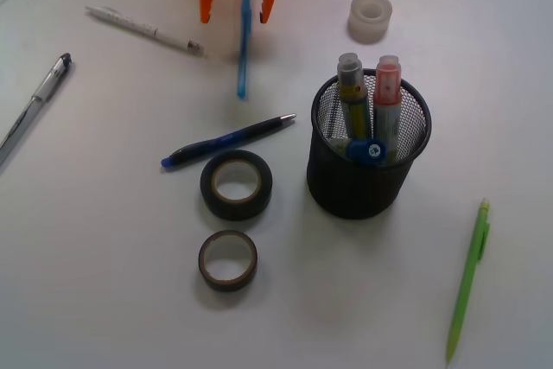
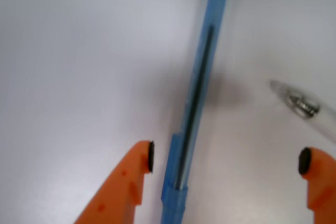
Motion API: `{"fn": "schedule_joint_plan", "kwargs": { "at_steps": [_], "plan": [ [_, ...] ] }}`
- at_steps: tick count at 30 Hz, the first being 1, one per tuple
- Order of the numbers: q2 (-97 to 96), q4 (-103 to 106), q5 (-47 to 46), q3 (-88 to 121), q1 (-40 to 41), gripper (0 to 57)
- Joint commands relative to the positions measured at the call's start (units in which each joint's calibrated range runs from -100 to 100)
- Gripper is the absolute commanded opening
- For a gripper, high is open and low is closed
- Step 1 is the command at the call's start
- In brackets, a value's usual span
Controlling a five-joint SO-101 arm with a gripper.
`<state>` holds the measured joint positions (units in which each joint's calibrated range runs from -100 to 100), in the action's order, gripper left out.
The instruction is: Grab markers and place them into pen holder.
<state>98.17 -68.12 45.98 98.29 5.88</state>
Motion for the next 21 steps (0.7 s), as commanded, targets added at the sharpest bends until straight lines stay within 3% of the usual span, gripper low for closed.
{"fn": "schedule_joint_plan", "kwargs": {
  "at_steps": [1, 21],
  "plan": [
    [0.7, -4.8, 0.3, 1.3, 0.2, 30.9],
    [0.7, -8.7, 2.2, 1.3, 0.2, 30.9]
  ]
}}
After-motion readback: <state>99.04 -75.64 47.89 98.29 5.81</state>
